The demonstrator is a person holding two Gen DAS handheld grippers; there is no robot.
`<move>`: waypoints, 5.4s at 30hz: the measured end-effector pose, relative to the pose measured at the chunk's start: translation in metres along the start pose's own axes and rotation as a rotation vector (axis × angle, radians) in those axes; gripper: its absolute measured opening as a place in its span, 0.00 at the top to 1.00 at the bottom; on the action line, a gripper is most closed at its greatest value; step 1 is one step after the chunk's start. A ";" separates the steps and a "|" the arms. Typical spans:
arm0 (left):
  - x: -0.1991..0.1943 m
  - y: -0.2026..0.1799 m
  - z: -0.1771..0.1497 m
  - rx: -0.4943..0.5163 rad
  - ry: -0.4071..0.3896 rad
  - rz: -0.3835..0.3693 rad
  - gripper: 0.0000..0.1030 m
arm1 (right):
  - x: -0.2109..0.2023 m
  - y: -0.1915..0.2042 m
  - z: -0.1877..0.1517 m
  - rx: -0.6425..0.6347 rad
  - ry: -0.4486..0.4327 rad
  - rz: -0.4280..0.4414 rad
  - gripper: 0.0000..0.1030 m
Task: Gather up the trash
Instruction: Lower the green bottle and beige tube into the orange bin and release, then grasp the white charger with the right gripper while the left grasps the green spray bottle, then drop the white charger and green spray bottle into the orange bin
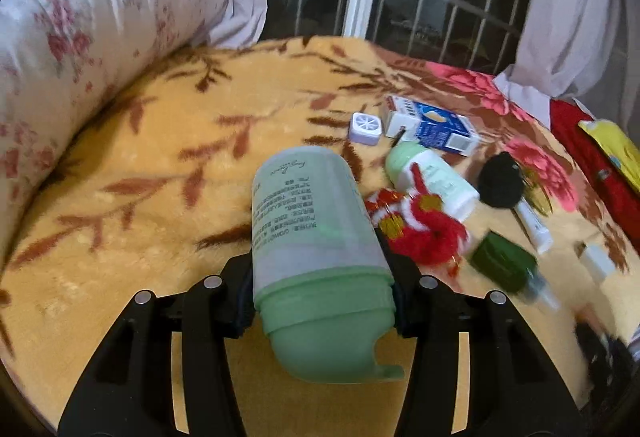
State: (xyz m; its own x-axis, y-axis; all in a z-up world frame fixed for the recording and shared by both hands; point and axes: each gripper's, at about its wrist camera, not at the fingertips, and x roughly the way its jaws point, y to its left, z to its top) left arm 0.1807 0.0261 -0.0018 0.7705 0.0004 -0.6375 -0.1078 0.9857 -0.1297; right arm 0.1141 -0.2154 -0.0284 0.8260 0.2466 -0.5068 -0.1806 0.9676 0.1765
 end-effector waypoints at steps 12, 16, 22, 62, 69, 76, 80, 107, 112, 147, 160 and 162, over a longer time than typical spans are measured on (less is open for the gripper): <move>-0.097 -0.013 -0.054 0.091 -0.069 -0.036 0.52 | -0.045 0.020 -0.005 -0.007 -0.013 0.045 0.83; -0.116 -0.019 -0.075 0.120 -0.048 -0.059 0.52 | -0.067 0.029 -0.012 -0.013 -0.008 0.076 0.83; -0.135 -0.028 -0.117 0.197 -0.012 -0.069 0.52 | -0.102 0.044 -0.034 -0.066 0.022 0.110 0.83; -0.086 -0.023 -0.200 0.261 0.393 -0.167 0.33 | -0.116 0.028 -0.106 -0.125 0.210 0.149 0.18; -0.106 -0.023 -0.178 0.258 0.268 -0.164 0.20 | -0.126 0.010 -0.050 -0.187 0.038 0.030 0.12; -0.107 -0.030 -0.166 0.281 0.233 -0.153 0.19 | -0.068 -0.052 0.031 -0.102 0.037 -0.144 0.12; -0.106 -0.028 -0.153 0.271 0.202 -0.148 0.18 | -0.023 -0.070 0.056 -0.109 0.070 -0.197 0.20; -0.005 -0.128 -0.013 0.062 0.184 -0.086 0.15 | 0.043 -0.089 0.047 -0.081 0.114 -0.230 0.61; 0.037 -0.137 0.001 0.005 0.227 0.050 0.15 | 0.041 -0.091 0.046 -0.065 0.106 -0.211 0.61; -0.107 -0.052 -0.132 0.290 0.051 -0.190 0.71 | -0.010 -0.089 0.039 0.099 0.066 -0.088 0.62; -0.093 -0.021 -0.183 0.243 0.220 -0.211 0.71 | -0.095 0.021 -0.029 -0.056 0.132 0.163 0.61; -0.093 -0.020 -0.186 0.245 0.234 -0.207 0.71 | -0.098 0.032 -0.046 -0.079 0.172 0.186 0.61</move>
State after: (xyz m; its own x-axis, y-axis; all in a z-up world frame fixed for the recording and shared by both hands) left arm -0.0061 -0.0253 -0.0814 0.5936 -0.2127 -0.7762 0.2096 0.9720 -0.1062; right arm 0.0035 -0.2063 -0.0119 0.6729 0.4193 -0.6094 -0.3671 0.9045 0.2169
